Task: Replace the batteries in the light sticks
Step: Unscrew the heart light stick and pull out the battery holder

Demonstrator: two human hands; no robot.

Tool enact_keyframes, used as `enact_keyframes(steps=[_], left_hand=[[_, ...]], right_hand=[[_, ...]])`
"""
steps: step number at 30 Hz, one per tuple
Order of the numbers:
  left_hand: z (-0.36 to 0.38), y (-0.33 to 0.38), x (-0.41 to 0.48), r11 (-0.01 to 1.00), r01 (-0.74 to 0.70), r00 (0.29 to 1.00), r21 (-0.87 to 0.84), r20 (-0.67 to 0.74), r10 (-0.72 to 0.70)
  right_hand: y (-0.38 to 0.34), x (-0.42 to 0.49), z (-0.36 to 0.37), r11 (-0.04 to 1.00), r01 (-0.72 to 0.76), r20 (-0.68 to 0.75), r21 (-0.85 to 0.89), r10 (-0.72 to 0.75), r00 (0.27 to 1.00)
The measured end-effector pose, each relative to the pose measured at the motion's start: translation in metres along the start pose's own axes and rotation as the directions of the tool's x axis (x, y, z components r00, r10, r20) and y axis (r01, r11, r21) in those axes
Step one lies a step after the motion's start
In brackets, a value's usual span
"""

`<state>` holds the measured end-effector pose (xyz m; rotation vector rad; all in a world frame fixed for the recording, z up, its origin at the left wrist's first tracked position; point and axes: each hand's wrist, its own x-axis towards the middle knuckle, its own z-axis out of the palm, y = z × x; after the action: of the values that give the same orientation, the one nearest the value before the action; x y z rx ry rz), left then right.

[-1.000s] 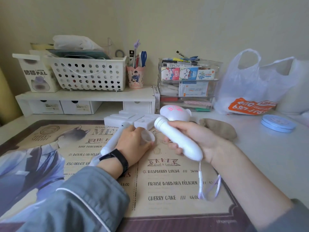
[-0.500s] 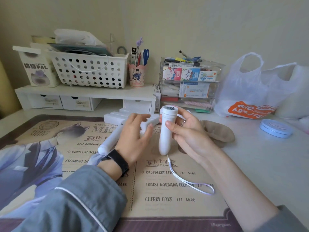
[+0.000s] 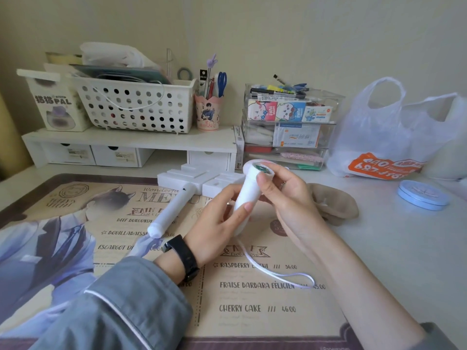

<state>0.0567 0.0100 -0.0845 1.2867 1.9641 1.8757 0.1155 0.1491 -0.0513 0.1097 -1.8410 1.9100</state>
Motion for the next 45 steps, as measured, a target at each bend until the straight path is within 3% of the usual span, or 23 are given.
enact_keyframes(steps=[4, 8, 16, 21, 34, 45], left_hand=[[-0.001, 0.005, 0.000, 0.999, -0.017, 0.999, 0.052, -0.047, 0.019], [-0.002, 0.008, 0.003, 0.996, 0.090, 0.990, -0.009, -0.108, -0.091], [-0.013, 0.000, 0.003, 0.963, 0.239, 0.969, -0.122, -0.025, -0.244], [-0.012, 0.001, 0.006, 0.923, 0.284, 0.957, -0.261, 0.012, -0.291], [-0.012, 0.007, 0.002, 0.906, 0.295, 0.953, -0.302, 0.029, -0.301], [-0.008, -0.003, 0.003, 0.963, 0.263, 0.945, -0.053, -0.187, -0.268]], right_hand=[[-0.002, 0.000, 0.000, 0.997, -0.074, -0.105, 0.033, 0.077, 0.991], [-0.005, -0.002, 0.002, 0.962, -0.204, -0.101, 0.182, 0.225, 0.969], [-0.001, -0.005, 0.000, 0.882, -0.319, -0.058, 0.347, 0.359, 0.931], [-0.001, -0.005, 0.000, 0.866, -0.340, -0.040, 0.367, 0.380, 0.924], [0.000, -0.006, 0.003, 0.862, -0.351, -0.032, 0.367, 0.389, 0.921], [0.007, -0.007, 0.002, 0.907, -0.284, -0.099, 0.310, 0.328, 0.939]])
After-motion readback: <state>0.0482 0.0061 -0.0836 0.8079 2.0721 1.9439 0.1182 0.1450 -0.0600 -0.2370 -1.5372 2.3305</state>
